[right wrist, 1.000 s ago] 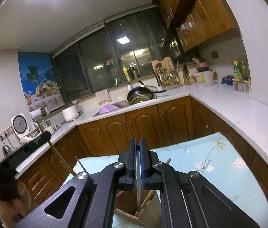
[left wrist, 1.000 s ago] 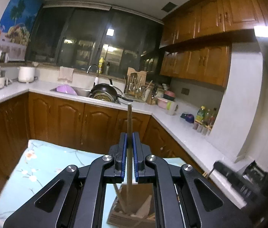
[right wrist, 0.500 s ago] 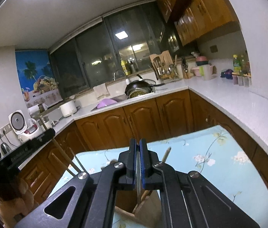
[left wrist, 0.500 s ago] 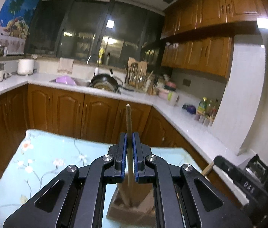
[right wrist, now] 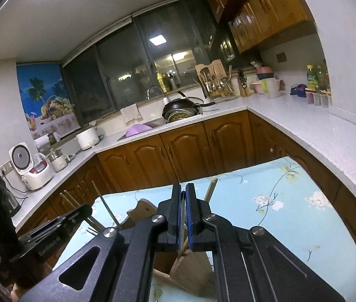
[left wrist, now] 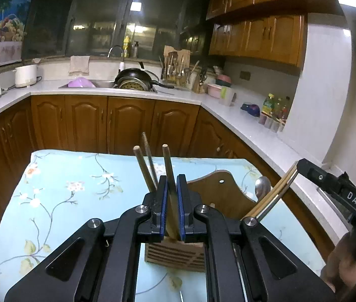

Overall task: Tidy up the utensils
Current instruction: 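Lower both chopsticks into the holder and open both tools, then move both open tools back down to the utensils on the tablecloth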

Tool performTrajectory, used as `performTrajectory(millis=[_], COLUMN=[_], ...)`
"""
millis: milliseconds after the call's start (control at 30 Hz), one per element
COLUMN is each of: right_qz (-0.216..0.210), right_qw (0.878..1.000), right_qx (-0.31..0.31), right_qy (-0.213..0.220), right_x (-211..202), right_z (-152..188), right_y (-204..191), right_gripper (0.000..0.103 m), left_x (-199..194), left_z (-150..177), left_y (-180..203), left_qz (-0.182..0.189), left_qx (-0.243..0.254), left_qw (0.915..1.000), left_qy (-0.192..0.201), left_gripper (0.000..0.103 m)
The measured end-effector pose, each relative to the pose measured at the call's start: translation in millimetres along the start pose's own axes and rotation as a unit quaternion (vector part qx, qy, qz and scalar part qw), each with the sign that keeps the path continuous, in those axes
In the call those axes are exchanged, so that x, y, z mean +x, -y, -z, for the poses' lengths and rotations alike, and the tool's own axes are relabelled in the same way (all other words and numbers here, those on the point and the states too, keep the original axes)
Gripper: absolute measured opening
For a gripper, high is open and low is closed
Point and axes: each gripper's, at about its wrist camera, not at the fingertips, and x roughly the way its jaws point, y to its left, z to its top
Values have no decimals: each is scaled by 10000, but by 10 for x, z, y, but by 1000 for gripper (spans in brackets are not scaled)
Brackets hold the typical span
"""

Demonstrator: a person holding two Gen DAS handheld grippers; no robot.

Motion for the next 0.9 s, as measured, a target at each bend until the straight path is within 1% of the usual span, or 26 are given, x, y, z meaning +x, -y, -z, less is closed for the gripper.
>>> performTrajectory(millis=[133, 167, 300, 333, 400, 433, 467, 533, 600, 667, 700, 733, 767, 800, 900], right_qz=[-14, -33, -103, -123, -155, -169, -174, -213, -239, -259, -265, -297, -305, -310, -287], right_qw=[10000, 9999, 9998, 9997, 9996, 9995, 9995, 9993, 9990, 9985, 9984, 9980, 9978, 9976, 9978], right_qx=[56, 75, 162, 185, 238, 260, 271, 294, 337, 395, 407, 425, 431, 426, 413], right_qy=[-42, -61, -91, -85, -49, -21, 17, 105, 166, 268, 302, 368, 412, 442, 435], right_x=[6, 6, -23, -41, -93, -120, -158, -250, -331, -458, -494, -577, -639, -701, -851], right_z=[-9, -8, -14, -20, -16, -34, -36, -53, -52, -47, -37, -15, 8, 38, 172], right_y=[23, 31, 59, 70, 81, 90, 90, 97, 103, 127, 124, 141, 147, 158, 190], right_gripper=[5, 9, 9, 11, 23, 35, 44, 48, 52, 64, 67, 73, 76, 78, 84], left_x=[-20, -41, -126, -134, -198, -234, -302, -411, -529, -626, -695, -749, -787, -847, -944], left_z=[-7, -9, -20, -29, -28, -25, -17, 1, 32, 62, 96, 129, 160, 223, 386], left_y=[-7, 1, 12, 3, 9, 10, 9, -6, -31, -55, -76, -98, -116, -142, -198], left_qz=[15, 7, 53, 63, 85, 74, 50, 74, 27, -6, -45, -80, -106, -150, -224], left_qx=[-31, -29, -43, -46, -63, -66, -79, -138, -218, -267, -300, -323, -338, -360, -413], left_qw=[10000, 10000, 10000, 10000, 9999, 10000, 9999, 9998, 9996, 9994, 9993, 9992, 9991, 9991, 9989], left_qy=[-66, -61, -35, -42, -28, 1, 52, 119, 172, 212, 228, 225, 216, 180, 31], left_gripper=[7, 6, 8, 9, 21, 25, 31, 38, 54, 61, 65, 67, 69, 72, 75])
